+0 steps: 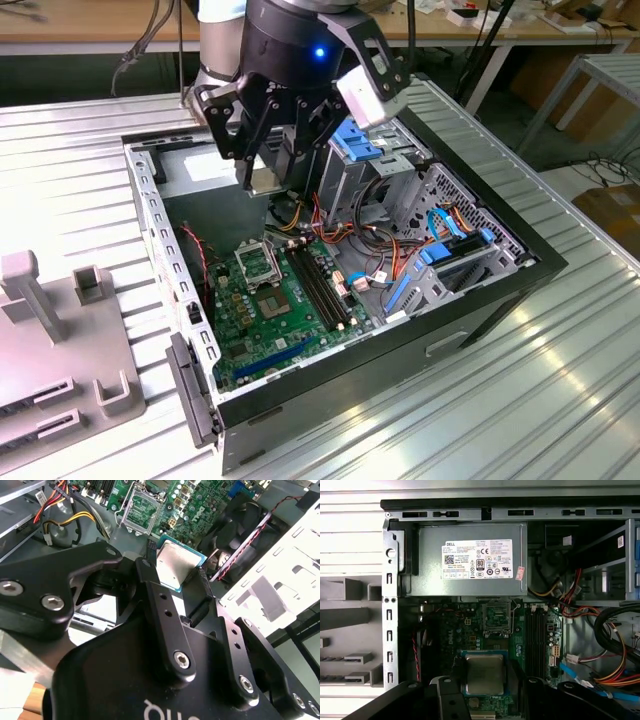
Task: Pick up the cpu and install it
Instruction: 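Place the cpu into insertion slot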
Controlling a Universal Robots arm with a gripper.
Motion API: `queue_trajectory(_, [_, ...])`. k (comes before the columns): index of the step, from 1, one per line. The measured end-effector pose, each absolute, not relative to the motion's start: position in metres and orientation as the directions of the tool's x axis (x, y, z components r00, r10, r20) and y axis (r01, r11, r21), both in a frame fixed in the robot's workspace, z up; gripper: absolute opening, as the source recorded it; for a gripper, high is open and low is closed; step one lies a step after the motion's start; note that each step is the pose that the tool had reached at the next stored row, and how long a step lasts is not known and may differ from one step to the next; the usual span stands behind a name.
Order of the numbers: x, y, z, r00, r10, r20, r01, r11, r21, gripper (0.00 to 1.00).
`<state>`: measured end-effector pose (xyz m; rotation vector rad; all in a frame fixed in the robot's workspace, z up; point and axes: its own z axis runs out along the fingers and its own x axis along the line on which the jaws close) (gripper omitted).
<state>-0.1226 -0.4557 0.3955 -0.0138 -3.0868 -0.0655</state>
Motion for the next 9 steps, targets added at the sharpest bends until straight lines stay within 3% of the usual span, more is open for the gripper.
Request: queue_trajectory(9, [-0.1220,-0.4557,0.3955,-0.998,0.008,0.054,0.010,0.999,0.042,0.46])
